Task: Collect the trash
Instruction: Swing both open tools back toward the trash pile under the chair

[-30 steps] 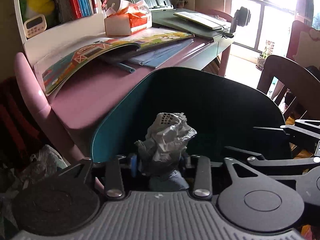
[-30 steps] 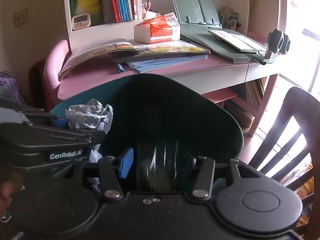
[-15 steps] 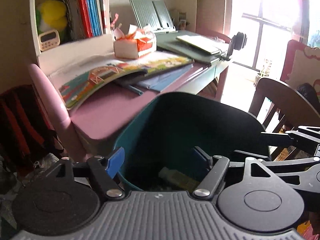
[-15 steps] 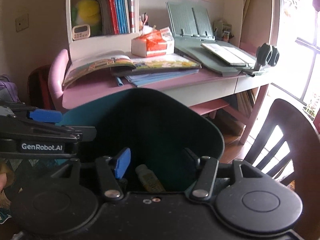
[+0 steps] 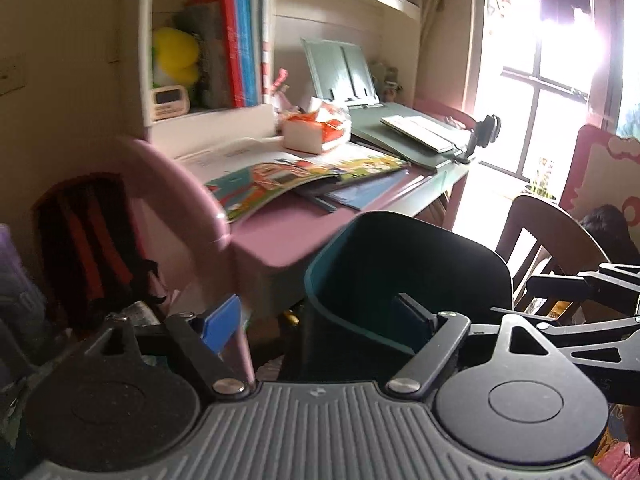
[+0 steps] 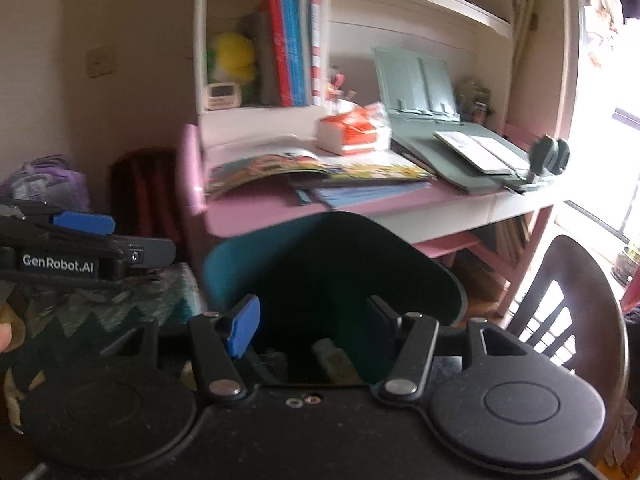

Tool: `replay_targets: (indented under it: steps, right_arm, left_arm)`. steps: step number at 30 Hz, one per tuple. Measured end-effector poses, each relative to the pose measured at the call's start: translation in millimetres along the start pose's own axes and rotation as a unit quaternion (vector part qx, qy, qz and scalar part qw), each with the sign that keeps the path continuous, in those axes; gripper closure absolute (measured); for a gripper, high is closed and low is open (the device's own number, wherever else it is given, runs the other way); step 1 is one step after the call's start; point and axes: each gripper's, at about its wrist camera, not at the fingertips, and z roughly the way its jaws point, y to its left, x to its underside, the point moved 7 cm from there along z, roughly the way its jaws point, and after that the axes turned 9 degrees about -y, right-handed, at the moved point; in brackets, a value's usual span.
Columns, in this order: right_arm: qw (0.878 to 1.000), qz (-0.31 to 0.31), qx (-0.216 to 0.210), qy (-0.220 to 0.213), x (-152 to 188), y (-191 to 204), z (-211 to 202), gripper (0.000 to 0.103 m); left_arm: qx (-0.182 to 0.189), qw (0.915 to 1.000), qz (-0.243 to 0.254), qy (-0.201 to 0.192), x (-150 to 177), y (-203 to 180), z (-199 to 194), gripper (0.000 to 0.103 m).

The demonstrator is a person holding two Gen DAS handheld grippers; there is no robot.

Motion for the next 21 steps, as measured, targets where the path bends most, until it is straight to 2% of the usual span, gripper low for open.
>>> replay_targets:
  steps: [1, 3, 5, 13, 21]
  right_arm:
    - [1.000, -0.002, -0.008, -0.001, 0.1, 7.3, -3.8, 0.044]
    - [1.000, -0.009, -0.024, -0.002, -0.1, 24.3, -10.2, 0.044]
    - [0.999, -0.016, -0.042, -0.003, -0.2, 42.0, -16.3, 0.044]
    - [0.993, -0.034, -0.115, 0.000, 9.6, 120.7, -31.0, 0.043]
    - [0.978, -0.057, -0.198, 0.034, 51.9, 217.6, -20.1, 0.043]
  left_arm:
    - [-0.005, 1.0000, -0.002, -0.003, 1.9, 7.5, -9.5, 0.017]
    - [-0.013, 0.9999, -0.005, -0.007, 7.2, 21.5, -26.4, 0.008]
    - [-0.023, 0.9996, -0.006, -0.014, 13.6, 36.9, -44.0, 0.004]
    - [-0.057, 0.9978, -0.033, -0.011, 52.6, 109.4, -106.4, 0.004]
    - [-0.107, 0.9917, -0.070, 0.001, 118.0, 198.6, -159.7, 0.004]
